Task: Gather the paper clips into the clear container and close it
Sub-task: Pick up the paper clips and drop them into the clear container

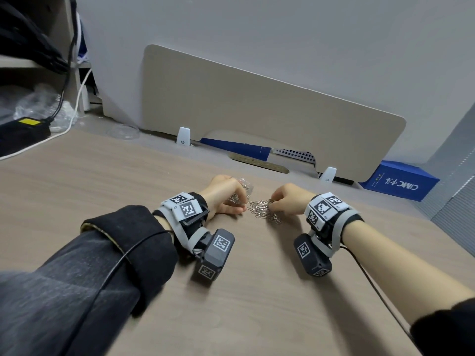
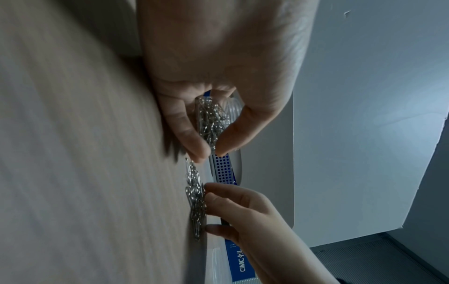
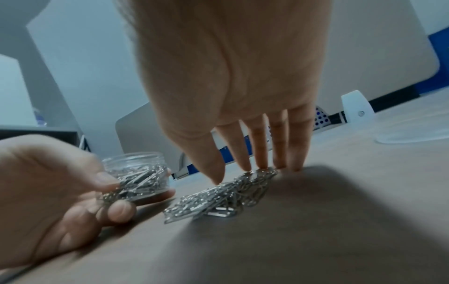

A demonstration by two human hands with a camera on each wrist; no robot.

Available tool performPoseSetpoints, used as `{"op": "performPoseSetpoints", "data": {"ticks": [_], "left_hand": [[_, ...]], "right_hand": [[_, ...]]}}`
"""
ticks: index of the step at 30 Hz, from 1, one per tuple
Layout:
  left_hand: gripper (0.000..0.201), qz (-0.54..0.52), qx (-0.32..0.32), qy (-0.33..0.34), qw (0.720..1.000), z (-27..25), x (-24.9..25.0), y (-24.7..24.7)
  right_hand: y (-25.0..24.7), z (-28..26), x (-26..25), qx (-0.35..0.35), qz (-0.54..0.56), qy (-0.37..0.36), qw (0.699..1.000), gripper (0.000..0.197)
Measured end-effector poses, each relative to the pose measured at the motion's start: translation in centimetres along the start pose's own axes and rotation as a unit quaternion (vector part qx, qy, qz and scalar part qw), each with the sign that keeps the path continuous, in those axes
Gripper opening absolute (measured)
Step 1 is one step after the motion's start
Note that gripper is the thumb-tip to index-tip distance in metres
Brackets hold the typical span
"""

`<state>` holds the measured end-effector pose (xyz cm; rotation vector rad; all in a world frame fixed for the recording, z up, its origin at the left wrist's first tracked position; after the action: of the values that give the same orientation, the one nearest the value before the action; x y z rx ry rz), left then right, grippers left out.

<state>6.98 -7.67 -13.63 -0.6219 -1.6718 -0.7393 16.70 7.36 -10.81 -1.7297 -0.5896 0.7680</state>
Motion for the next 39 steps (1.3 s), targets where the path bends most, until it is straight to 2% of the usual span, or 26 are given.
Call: {"op": "performPoseSetpoints", "data": {"ticks": [2, 5, 7, 10, 13, 19, 25, 31, 37, 39], "left_hand": [[0.035, -0.001, -0.001, -0.001, 1.000, 0.0, 0.0, 0.0], [0.038, -0.003, -0.001, 0.001, 1.000, 0.0, 0.1, 0.0], [0.040, -0.004, -0.001, 0.001, 1.000, 0.0, 0.1, 0.1], [0.043, -0.008, 0.003, 0.002, 1.000, 0.0, 0.1, 0.1], [0.042, -0.005, 0.005, 0.001, 1.000, 0.0, 0.1, 0.1], [0.037, 0.004, -0.002, 0.001, 1.000, 0.0, 0.1, 0.1], [0.038, 0.007, -0.004, 0.000, 1.000, 0.0, 0.1, 0.0], [0.035, 0.007, -0.005, 0.002, 1.000, 0.1, 0.0, 0.1], [0.038, 0.008, -0.010, 0.003, 1.000, 0.0, 0.0, 0.1], [0.041, 0.012, -0.013, 0.002, 1.000, 0.0, 0.0, 0.1]], "right_hand": [[0.0, -0.1, -0.5, 0.001, -0.016, -0.035, 0.999, 0.040], [0.0, -0.3, -0.8, -0.013, -0.029, -0.075, 0.997, 0.076], [0.1, -0.5, -1.0, -0.043, -0.065, -0.109, 0.991, 0.087], [0.1, -0.8, -1.4, -0.068, -0.097, -0.158, 0.980, 0.073], [-0.1, -0.9, -1.7, -0.033, -0.092, -0.189, 0.977, 0.050], [0.0, -1.1, -2.2, 0.023, -0.075, -0.206, 0.975, 0.022], [0.2, -1.1, -2.6, 0.041, -0.090, -0.195, 0.976, 0.018], [0.3, -0.8, -2.3, 0.038, -0.067, -0.154, 0.985, 0.015], [-0.2, -0.6, -1.1, 0.018, 0.035, -0.116, 0.992, 0.002], [-1.0, -0.8, -1.0, 0.017, 0.090, -0.114, 0.989, 0.003]]}}
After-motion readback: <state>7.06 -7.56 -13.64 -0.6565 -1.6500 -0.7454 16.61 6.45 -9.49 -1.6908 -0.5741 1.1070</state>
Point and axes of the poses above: each hand's wrist, its own z-axis towards the middle knuckle, its own y-axis out of the palm, x = y × z, the point moved 3 cm from there along z, towards the middle knuckle, and after that the axes turned 4 degrees about y, right-handed, at the moved point
